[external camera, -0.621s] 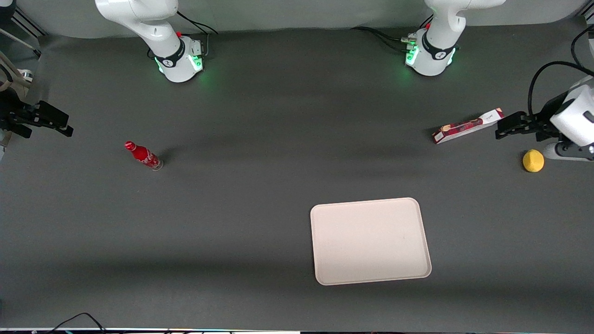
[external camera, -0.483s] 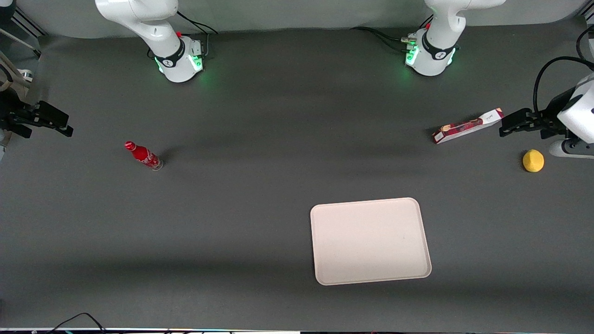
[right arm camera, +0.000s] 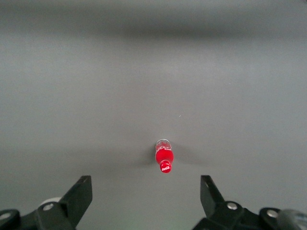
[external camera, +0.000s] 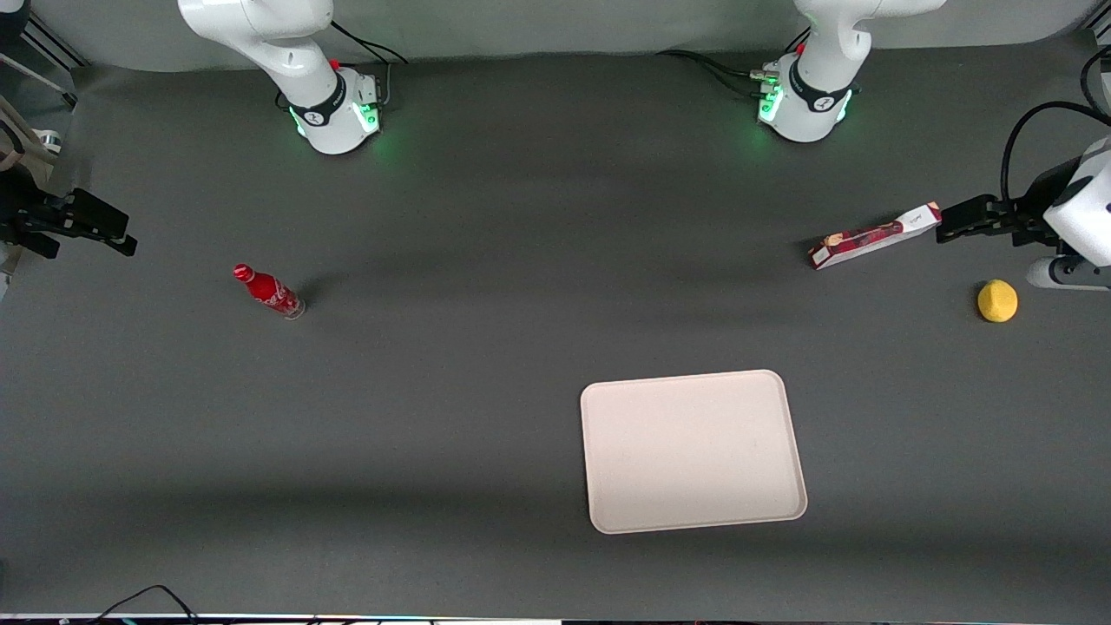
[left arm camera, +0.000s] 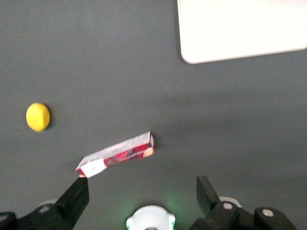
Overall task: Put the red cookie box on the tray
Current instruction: 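Move the left gripper down over the red plaid cookie box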
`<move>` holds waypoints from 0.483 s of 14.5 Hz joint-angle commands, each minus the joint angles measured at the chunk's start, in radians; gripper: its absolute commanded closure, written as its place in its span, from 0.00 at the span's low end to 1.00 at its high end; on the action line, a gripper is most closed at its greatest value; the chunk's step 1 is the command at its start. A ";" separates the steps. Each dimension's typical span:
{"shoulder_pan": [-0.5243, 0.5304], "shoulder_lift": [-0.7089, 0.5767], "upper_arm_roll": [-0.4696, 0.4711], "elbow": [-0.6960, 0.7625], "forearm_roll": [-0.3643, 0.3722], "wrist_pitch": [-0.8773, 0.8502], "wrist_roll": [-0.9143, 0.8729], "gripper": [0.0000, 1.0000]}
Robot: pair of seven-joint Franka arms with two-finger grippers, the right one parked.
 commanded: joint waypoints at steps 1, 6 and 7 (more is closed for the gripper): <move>0.009 -0.012 0.095 -0.001 0.045 -0.083 0.340 0.00; 0.009 -0.019 0.244 -0.277 0.076 0.051 0.923 0.00; 0.009 -0.028 0.244 -0.350 0.076 0.106 0.964 0.00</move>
